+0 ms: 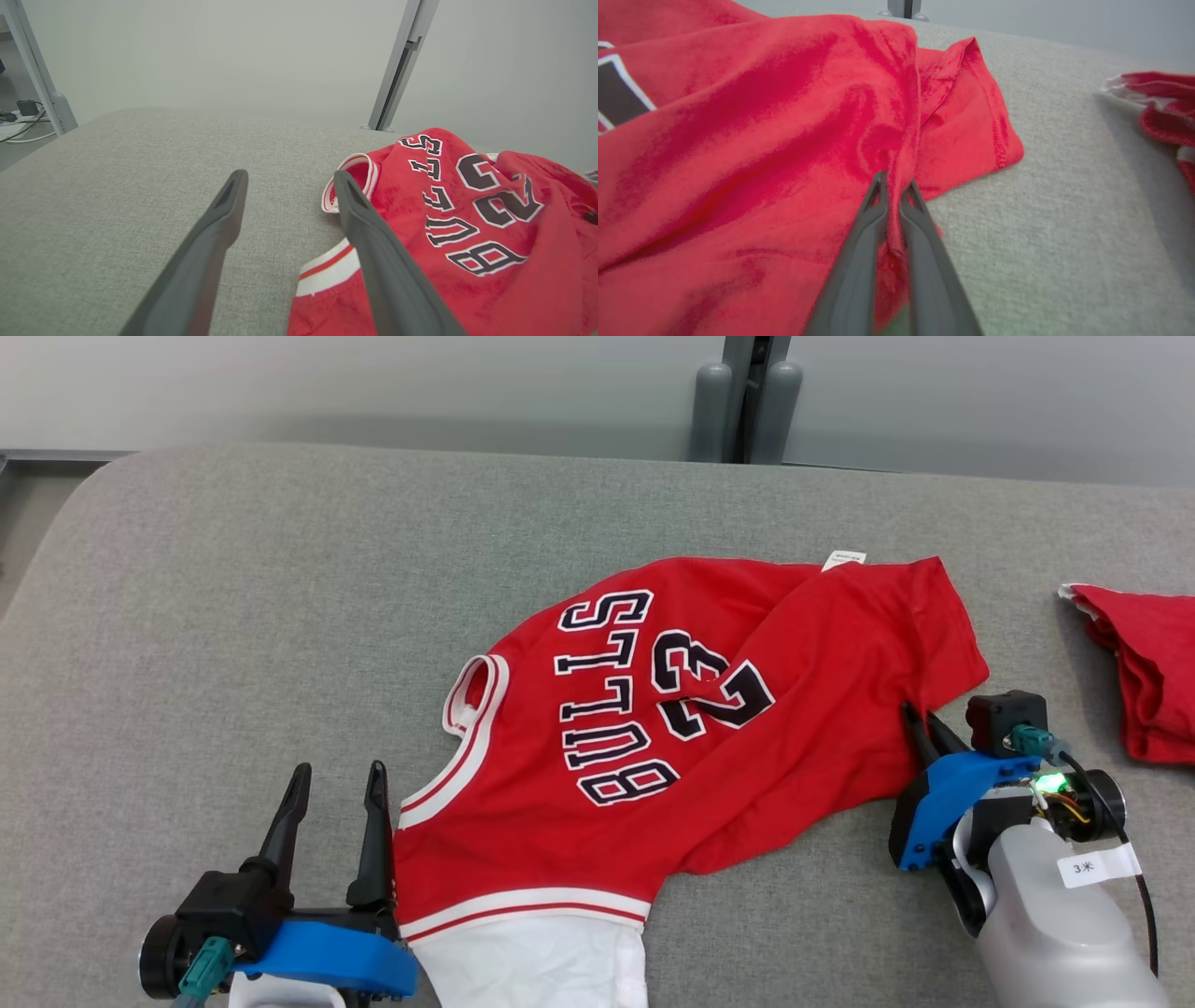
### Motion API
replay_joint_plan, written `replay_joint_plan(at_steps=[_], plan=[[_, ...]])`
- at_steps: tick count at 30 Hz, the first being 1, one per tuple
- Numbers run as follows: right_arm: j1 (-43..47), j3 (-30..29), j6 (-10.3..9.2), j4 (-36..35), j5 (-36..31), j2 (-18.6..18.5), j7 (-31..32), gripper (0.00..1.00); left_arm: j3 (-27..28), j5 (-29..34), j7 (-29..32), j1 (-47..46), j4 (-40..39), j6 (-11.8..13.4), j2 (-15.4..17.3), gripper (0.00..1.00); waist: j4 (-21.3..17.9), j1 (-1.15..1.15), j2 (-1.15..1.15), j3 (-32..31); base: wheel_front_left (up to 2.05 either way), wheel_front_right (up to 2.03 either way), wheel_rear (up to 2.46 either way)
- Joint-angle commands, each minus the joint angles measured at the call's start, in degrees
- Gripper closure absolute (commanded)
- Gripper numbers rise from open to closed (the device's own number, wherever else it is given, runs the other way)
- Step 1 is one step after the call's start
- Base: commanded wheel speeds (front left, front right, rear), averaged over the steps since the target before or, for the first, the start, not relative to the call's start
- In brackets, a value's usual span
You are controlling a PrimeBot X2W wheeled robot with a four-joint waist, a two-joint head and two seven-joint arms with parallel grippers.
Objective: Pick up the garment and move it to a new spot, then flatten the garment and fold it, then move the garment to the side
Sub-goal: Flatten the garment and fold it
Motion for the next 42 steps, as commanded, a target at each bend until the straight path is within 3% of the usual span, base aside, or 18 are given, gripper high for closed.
replay_joint_plan(at_steps=[1, 9, 19, 20, 22, 23, 30, 36, 42], plan=[[0.5, 0.2, -0.01, -0.8, 0.9, 0.5, -0.7, 1.0, 0.2, 0.0, -0.2, -0.3, -0.2, 0.2, 0.4, 0.0, -0.4, 0.0, 0.0, -0.2, 0.0, 0.0, 0.0], [5.6, 3.7, -0.01, -10.3, 5.8, 1.5, -3.3, 1.0, 0.3, -0.4, -0.2, 1.1, -0.1, 0.8, 0.6, 0.0, -3.4, 0.0, 0.0, -2.7, 0.0, 0.0, 0.0], [26.9, 2.5, -0.01, -31.9, 9.8, 2.2, 1.9, 1.0, 0.9, -0.9, 0.0, 2.9, -1.5, 1.4, 1.5, 0.0, -8.5, 0.0, 0.0, -4.4, 0.0, 0.0, 0.0], [28.8, 2.6, -0.01, -33.5, 10.0, 2.4, 2.7, 0.96, 0.9, -0.9, 0.0, 3.0, -1.6, 1.5, 1.6, 0.0, -8.8, 0.0, 0.0, -4.4, 0.0, 0.0, 0.0], [32.4, 2.5, -0.01, -36.1, 9.5, 2.4, 4.1, 0.56, 0.9, -0.9, 0.1, 3.1, -1.9, 1.6, 1.8, 0.0, -9.4, 0.0, 0.0, -4.4, 0.0, 0.0, 0.0], [33.8, 2.6, -0.01, -37.0, 9.5, 2.5, 4.7, 0.0, 1.0, -1.0, 0.2, 3.1, -2.0, 1.7, 1.9, 0.0, -9.6, 0.0, 0.0, -4.4, 0.0, 0.0, 0.0], [38.5, 0.1, -0.01, -46.4, 13.3, 2.5, 8.3, 0.0, 0.8, -1.3, 0.2, 3.3, -2.4, 2.0, 2.1, 0.0, -10.1, 0.0, 0.0, -4.7, 0.0, 0.0, 0.0], [33.3, -2.2, -0.01, -55.8, 12.2, -2.2, 13.7, 0.0, 0.4, -1.2, 0.3, 3.1, -2.5, 2.0, 1.9, 0.0, -9.2, 0.0, 0.0, -4.3, 0.0, 0.0, 0.0], [21.8, 1.4, -0.01, -51.6, 11.4, -7.8, 21.3, 0.0, -0.7, -0.9, 0.4, 1.1, -2.4, 1.3, 1.3, 0.0, -6.4, 0.0, 0.0, -2.5, 0.0, 0.0, 0.0]])
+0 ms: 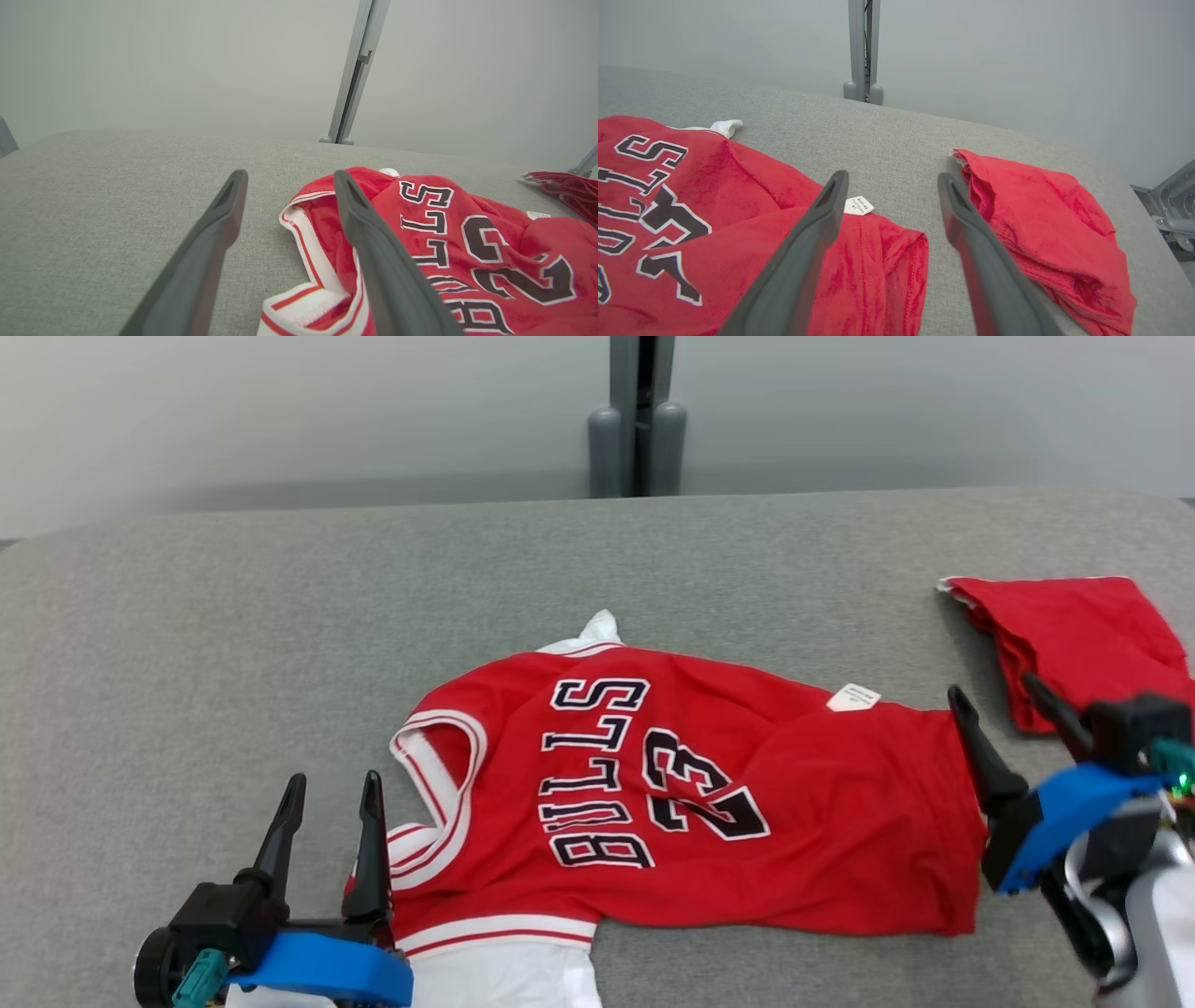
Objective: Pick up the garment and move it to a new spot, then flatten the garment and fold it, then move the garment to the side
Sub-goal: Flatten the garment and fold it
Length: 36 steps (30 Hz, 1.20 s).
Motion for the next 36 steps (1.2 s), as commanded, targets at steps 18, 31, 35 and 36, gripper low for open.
replay_joint_plan(at_steps=[18, 31, 35, 36], plan=[[-26.2, 22.4, 0.0, 31.6, 7.4, -8.4, 17.3, 0.0, -1.3, 0.6, -0.6, -4.0, 2.5, -1.6, -1.5, 0.0, 10.5, 0.0, 0.0, 5.5, 0.0, 0.0, 0.0], [-32.8, 29.2, -0.04, 41.1, 10.3, -10.0, 16.6, 1.0, -0.9, 1.0, -0.9, -4.5, 3.2, -2.1, -2.1, 0.0, 11.1, 0.0, 0.0, 6.1, 0.0, 0.0, 0.0], [-36.2, 30.0, -0.01, 41.6, 9.5, -9.9, 12.4, 1.0, -0.6, 1.1, -0.9, -4.4, 3.4, -2.2, -2.3, 0.0, 10.8, 0.0, 0.0, 5.9, 0.0, 0.0, 0.0], [-37.2, 30.2, -0.01, 41.8, 9.4, -10.0, 11.5, 1.0, -0.6, 1.1, -0.9, -4.4, 3.4, -2.2, -2.3, 0.0, 10.7, 0.0, 0.0, 5.9, 0.0, 0.0, 0.0]])
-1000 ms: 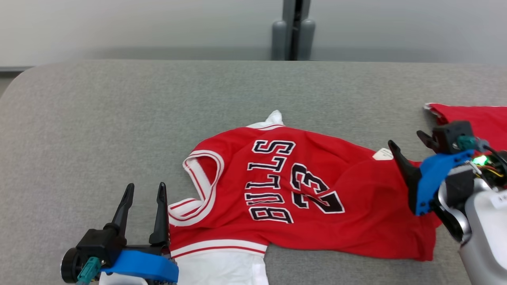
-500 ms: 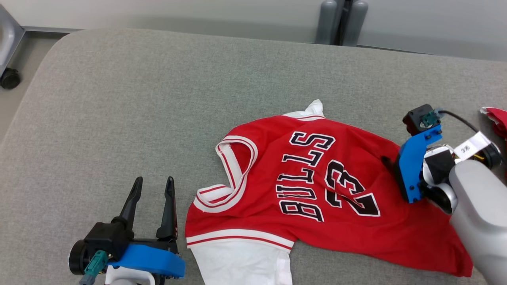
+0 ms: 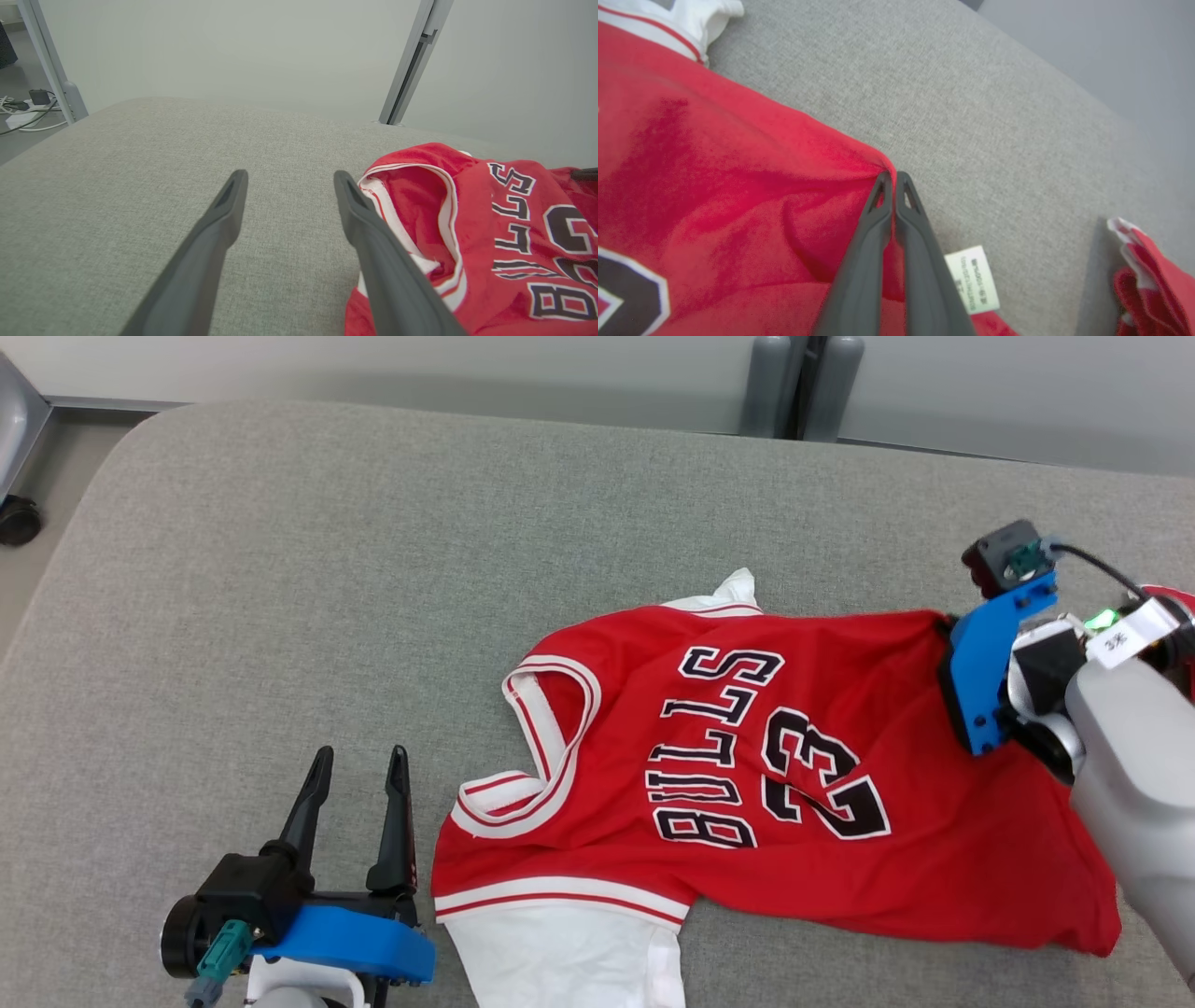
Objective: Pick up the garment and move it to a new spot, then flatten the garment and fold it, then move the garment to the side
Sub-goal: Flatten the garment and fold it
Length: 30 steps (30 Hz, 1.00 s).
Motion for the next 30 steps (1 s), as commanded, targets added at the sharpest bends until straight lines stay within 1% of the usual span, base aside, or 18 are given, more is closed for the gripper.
replay_joint_plan(at_steps=[1, 4, 11, 18, 21, 25, 26, 28, 29, 30], plan=[[-2.0, 0.1, -0.03, 0.2, -0.5, -0.6, -1.0, 1.0, 0.3, 0.4, -0.3, -0.5, 0.1, -0.3, -0.2, 0.0, -0.1, -0.01, 0.0, -0.1, 0.0, 0.0, 0.0], [-5.4, -0.4, -0.03, 1.1, -1.9, -0.6, -3.8, 1.0, 0.4, 0.5, -0.3, -0.4, 0.2, -0.3, -0.3, 0.0, -0.2, -0.01, 0.0, -0.3, 0.0, 0.0, 0.0], [-12.7, -4.2, -0.03, 1.9, -5.9, 1.6, -10.8, 1.0, 0.7, 0.3, -0.3, 0.1, 0.3, -0.3, -0.5, 0.0, 0.0, -0.01, 0.0, -0.9, 0.0, 0.0, 0.0], [-16.1, -6.3, -0.03, 2.2, -11.5, 4.0, -13.0, 1.0, 1.5, 0.4, -0.3, 0.7, 0.2, -0.3, -0.7, 0.0, -0.3, -0.01, 0.0, -1.8, 0.0, 0.0, 0.0], [-18.0, -8.6, -0.03, 3.2, -14.7, 4.5, -13.8, 1.0, 1.2, 0.8, -0.3, 0.2, 0.0, -0.7, -0.9, 0.0, 0.0, -0.01, 0.0, -1.5, 0.0, 0.0, 0.0], [-19.2, -11.7, -0.03, 5.8, -19.5, 6.5, -14.0, 1.0, 0.9, 1.0, -0.3, -0.5, 0.2, -1.1, -1.2, 0.0, 1.0, -0.01, 0.0, -0.5, 0.0, 0.0, 0.0], [-19.5, -12.7, -0.03, 6.6, -20.9, 6.7, -14.1, 0.92, 0.7, 1.1, -0.3, -0.7, 0.3, -1.3, -1.3, 0.0, 1.4, -0.01, 0.0, -0.3, 0.0, 0.0, 0.0], [-20.2, -15.1, -0.03, 7.9, -23.7, 7.3, -15.1, 0.45, 0.6, 1.3, -0.3, -1.2, 0.5, -1.4, -1.7, 0.0, 2.1, -0.01, 0.0, 0.3, 0.0, 0.0, 0.0], [-20.1, -16.1, -0.03, 8.6, -24.9, 8.0, -15.7, 0.0, 0.6, 1.4, -0.3, -1.4, 0.6, -1.5, -1.8, 0.0, 2.3, -0.01, 0.0, 0.5, 0.0, 0.0, 0.0], [-20.0, -17.4, -0.03, 9.1, -25.9, 8.8, -16.4, 0.0, 0.6, 1.5, -0.3, -1.6, 0.6, -1.6, -1.9, 0.0, 2.5, -0.01, 0.0, 0.7, 0.0, 0.0, 0.0]])
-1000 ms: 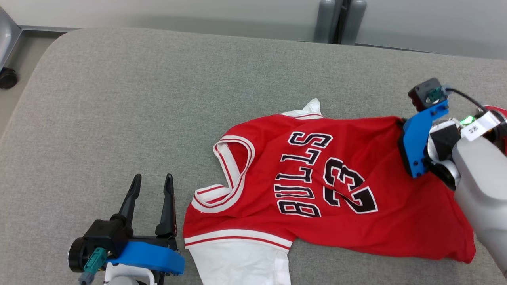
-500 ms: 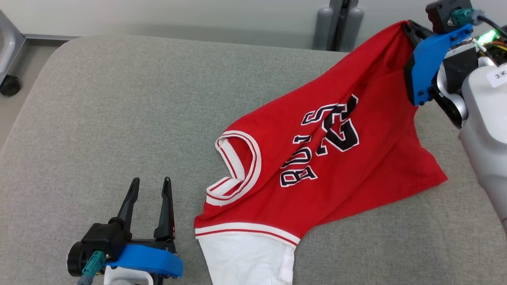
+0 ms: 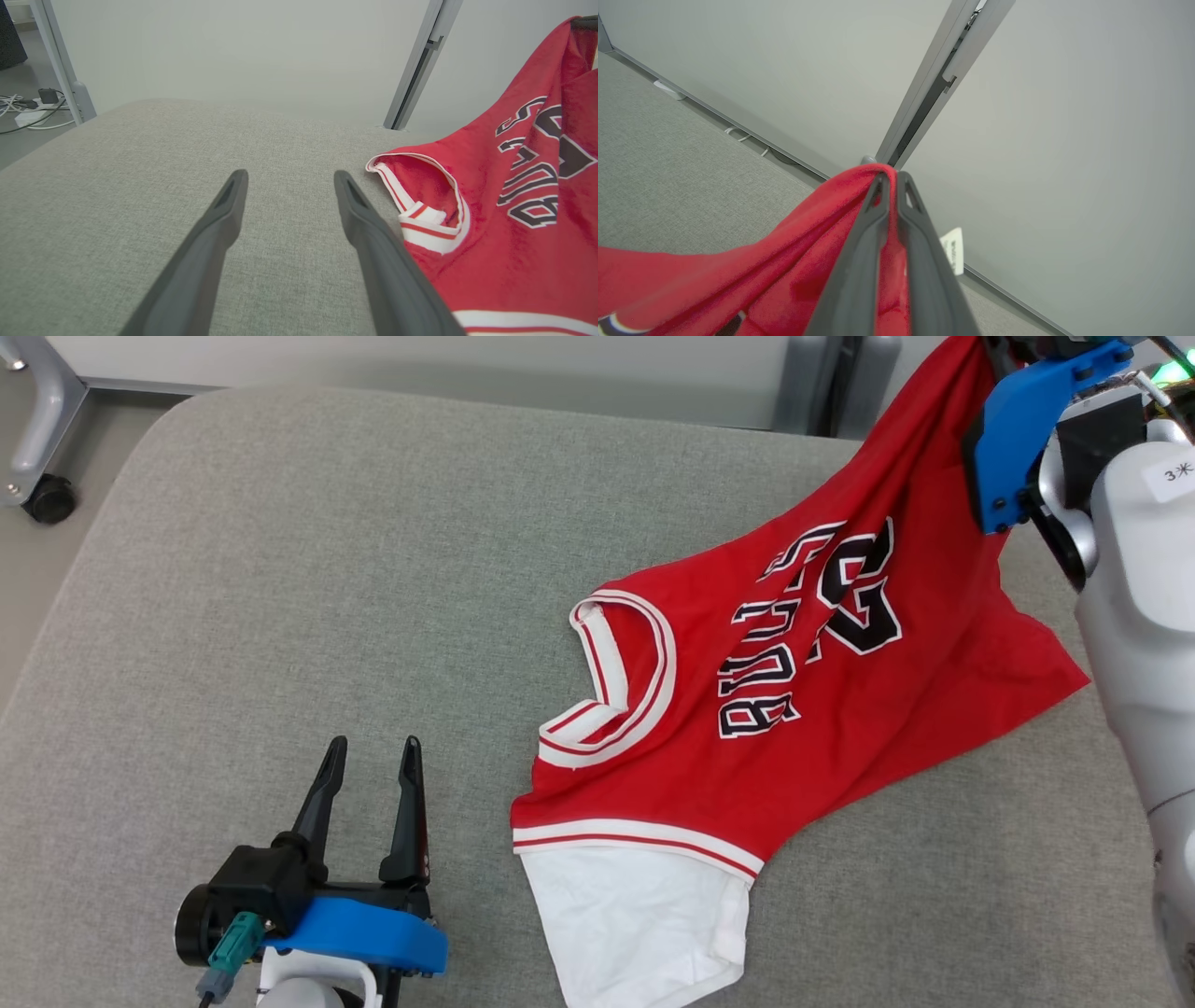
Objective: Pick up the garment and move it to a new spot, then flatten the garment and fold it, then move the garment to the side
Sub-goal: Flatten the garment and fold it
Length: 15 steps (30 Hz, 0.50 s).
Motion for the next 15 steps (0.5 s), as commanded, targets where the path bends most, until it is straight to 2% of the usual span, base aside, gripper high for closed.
replay_joint_plan(at_steps=[1, 7, 15], plan=[[-0.5, -1.2, -0.02, 0.5, -1.4, 1.4, -1.4, 0.0, 0.0, 0.5, -0.3, -1.1, 0.2, -0.2, -0.3, 0.0, 0.5, 0.0, 0.0, 0.5, 0.0, 0.0, 0.0], [1.7, -3.4, -0.02, 2.9, -4.8, 4.5, -6.3, 0.0, 0.7, 0.7, -0.3, -0.4, 0.7, -0.3, -0.7, 0.0, -0.5, 0.0, 0.0, 0.0, 0.0, 0.0, 0.0], [8.0, -6.3, -0.02, 3.6, -1.6, 6.7, -16.8, 0.0, 0.6, 1.2, -0.3, 1.0, 1.4, -0.8, -0.5, 0.0, -4.7, 0.0, 0.0, -3.3, 0.0, 0.0, 0.0]])
